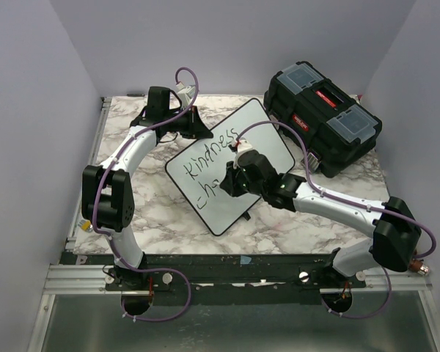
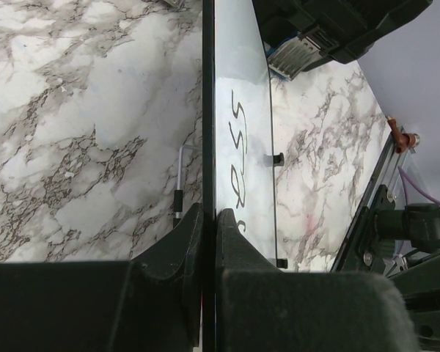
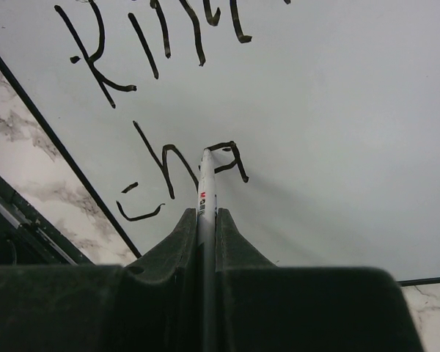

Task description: Write a sentence on the whiteboard

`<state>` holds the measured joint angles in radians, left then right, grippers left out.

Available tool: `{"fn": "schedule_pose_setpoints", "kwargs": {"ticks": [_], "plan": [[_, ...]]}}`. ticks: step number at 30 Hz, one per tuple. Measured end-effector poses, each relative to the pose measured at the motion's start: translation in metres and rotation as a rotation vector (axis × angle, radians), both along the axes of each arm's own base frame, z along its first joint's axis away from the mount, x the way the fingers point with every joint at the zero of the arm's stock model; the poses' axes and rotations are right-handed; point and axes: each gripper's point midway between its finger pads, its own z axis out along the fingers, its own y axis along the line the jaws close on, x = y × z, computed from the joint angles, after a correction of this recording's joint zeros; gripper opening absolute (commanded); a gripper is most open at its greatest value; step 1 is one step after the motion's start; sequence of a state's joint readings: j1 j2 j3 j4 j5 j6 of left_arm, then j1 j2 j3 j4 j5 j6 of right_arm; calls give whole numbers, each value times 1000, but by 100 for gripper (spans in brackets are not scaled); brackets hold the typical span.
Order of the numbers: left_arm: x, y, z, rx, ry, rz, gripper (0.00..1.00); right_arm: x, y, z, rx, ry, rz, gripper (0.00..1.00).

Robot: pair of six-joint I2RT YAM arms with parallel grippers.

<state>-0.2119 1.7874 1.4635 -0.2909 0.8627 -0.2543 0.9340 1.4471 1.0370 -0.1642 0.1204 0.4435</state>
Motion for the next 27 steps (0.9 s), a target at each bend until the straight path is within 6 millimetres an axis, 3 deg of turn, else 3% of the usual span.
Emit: {"fn": "schedule_pose_setpoints", "kwargs": {"ticks": [27], "plan": [[0,1,-1,4,0,3,0,-10,-1,-7,38,42,1,1]]}}
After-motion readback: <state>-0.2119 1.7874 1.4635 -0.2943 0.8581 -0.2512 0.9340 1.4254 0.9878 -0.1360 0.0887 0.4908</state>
